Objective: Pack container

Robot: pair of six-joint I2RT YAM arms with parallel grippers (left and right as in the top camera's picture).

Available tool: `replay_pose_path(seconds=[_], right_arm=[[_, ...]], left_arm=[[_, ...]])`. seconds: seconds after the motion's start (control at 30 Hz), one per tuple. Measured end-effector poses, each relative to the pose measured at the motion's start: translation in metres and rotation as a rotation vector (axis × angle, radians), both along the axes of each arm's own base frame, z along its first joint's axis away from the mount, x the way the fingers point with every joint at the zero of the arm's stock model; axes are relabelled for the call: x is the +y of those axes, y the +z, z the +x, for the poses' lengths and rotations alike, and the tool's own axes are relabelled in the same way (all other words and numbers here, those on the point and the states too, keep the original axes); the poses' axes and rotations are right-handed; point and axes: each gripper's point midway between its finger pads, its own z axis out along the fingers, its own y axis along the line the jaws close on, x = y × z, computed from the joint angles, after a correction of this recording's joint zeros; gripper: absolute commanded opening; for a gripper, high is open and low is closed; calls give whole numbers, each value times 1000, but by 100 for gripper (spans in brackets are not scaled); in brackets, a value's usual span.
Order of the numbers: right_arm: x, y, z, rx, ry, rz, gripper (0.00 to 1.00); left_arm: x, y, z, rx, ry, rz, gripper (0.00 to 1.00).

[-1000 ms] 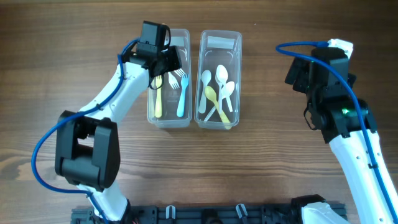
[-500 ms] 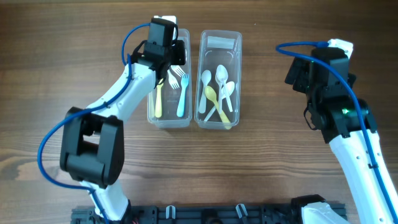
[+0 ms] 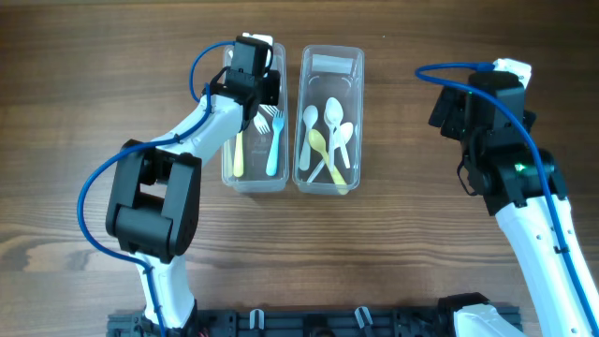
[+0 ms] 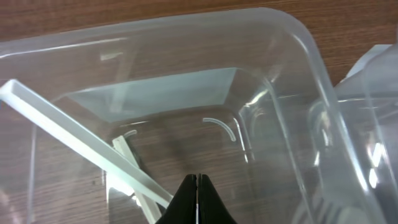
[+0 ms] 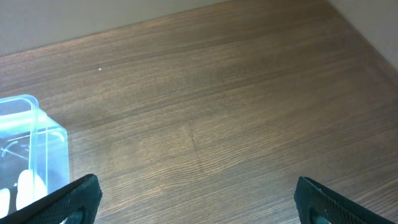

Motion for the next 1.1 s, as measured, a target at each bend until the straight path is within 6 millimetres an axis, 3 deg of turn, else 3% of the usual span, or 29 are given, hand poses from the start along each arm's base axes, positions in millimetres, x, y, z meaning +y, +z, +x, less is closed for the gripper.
replay_pose_path(seconds=[0.2, 0.43, 0.53, 0.6, 0.63, 0.7, 0.8, 0.9, 0.97, 1.03, 1.1], right_arm=[[0, 0, 0, 0, 0, 0, 100], [0, 0, 0, 0, 0, 0, 100], [0, 0, 0, 0, 0, 0, 100], [0, 0, 0, 0, 0, 0, 100], [0, 0, 0, 0, 0, 0, 100], [0, 0, 0, 0, 0, 0, 100], [0, 0, 0, 0, 0, 0, 100], [0, 0, 0, 0, 0, 0, 100], [0, 0, 0, 0, 0, 0, 100], [0, 0, 0, 0, 0, 0, 100], [0, 0, 0, 0, 0, 0, 100]], left_arm=[[3, -3, 0, 3, 0, 22, 4], [8, -41, -15, 113, -2, 64, 4], [9, -44, -18, 127, -2, 69, 4], [10, -44, -19, 133, -2, 72, 9], [9, -43, -19, 129, -3, 74, 19], [6, -31, -17, 103, -10, 72, 26], [-4, 19, -10, -9, -22, 34, 47], [-4, 64, -8, -99, -16, 25, 80], [7, 104, -8, -184, 33, 34, 99], [21, 128, -10, -229, 78, 58, 100], [39, 136, -12, -239, 134, 92, 100]])
